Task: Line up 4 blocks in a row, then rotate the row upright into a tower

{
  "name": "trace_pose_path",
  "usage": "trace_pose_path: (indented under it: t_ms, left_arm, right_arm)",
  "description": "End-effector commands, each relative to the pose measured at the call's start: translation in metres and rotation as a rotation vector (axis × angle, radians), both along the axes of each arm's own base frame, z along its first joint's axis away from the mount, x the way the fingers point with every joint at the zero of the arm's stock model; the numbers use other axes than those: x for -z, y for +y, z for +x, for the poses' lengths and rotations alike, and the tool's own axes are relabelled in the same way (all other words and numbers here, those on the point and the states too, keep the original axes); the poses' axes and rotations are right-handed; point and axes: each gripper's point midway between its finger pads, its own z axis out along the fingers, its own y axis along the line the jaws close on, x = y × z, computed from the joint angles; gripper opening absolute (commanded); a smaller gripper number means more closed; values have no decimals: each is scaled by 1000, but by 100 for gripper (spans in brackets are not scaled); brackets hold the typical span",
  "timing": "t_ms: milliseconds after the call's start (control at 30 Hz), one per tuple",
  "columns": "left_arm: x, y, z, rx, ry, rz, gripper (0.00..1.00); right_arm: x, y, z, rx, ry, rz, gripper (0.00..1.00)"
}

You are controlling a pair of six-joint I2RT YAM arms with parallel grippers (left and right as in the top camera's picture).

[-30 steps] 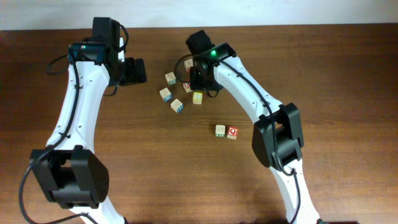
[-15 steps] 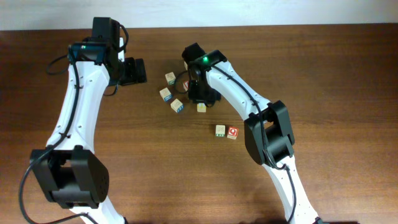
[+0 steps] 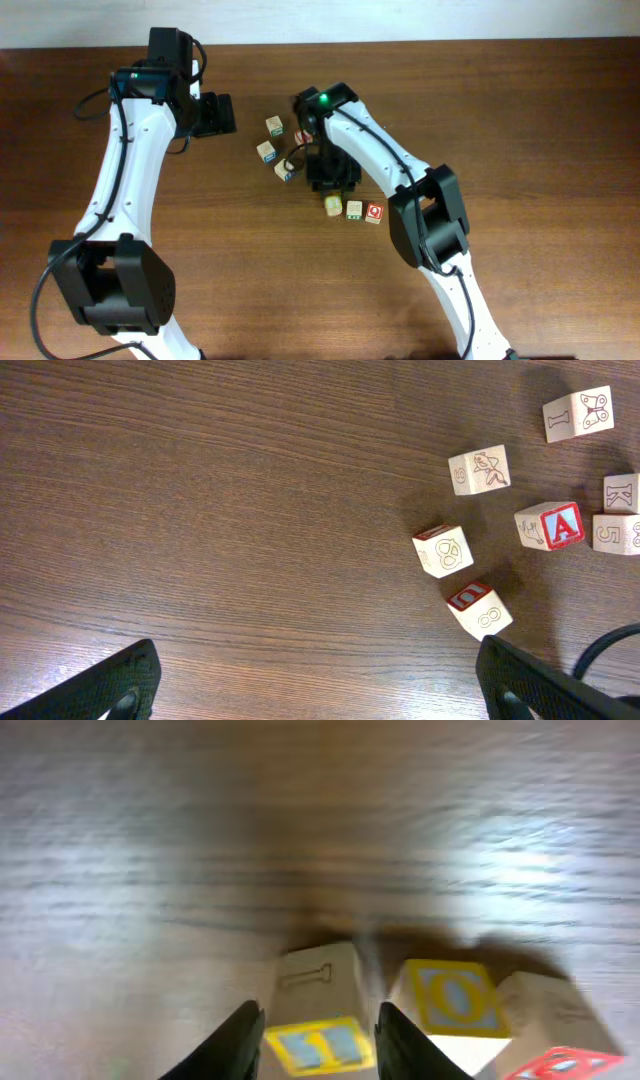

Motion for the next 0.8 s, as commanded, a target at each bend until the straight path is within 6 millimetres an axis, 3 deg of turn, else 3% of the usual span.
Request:
trace_pose_path:
  t_ms: [0,100,233,400,533,633,700,767]
  left_arm:
    - [-5,4,5,-17,-16,9,99]
    - [-5,4,5,-17,-16,9,99]
    - [-5,4,5,-17,-16,9,99]
    - [-5,4,5,-17,-16,9,99]
    - [-5,4,5,-17,-16,9,99]
    - [-5,4,5,-17,-16,9,99]
    - [-7,1,11,-12,-42,-7,99]
    - [-8,-5,12,0,-47,-36,99]
  right_arm:
    - [2,7,-3,-29,-18,-25,38]
    - [-1,4,9,-18,-44,-3,38]
    - [-41,13,46,-74,-184,96,39]
    - [-85,21,63,-109,-296,160,38]
    - [-88,29,77,-153,-363,194,39]
    - [-108,15,78,-129,-374,198,38]
    - [-152,-9,79,-90,-435,215,38]
    - [-175,-22,82,-86,-479,230,39]
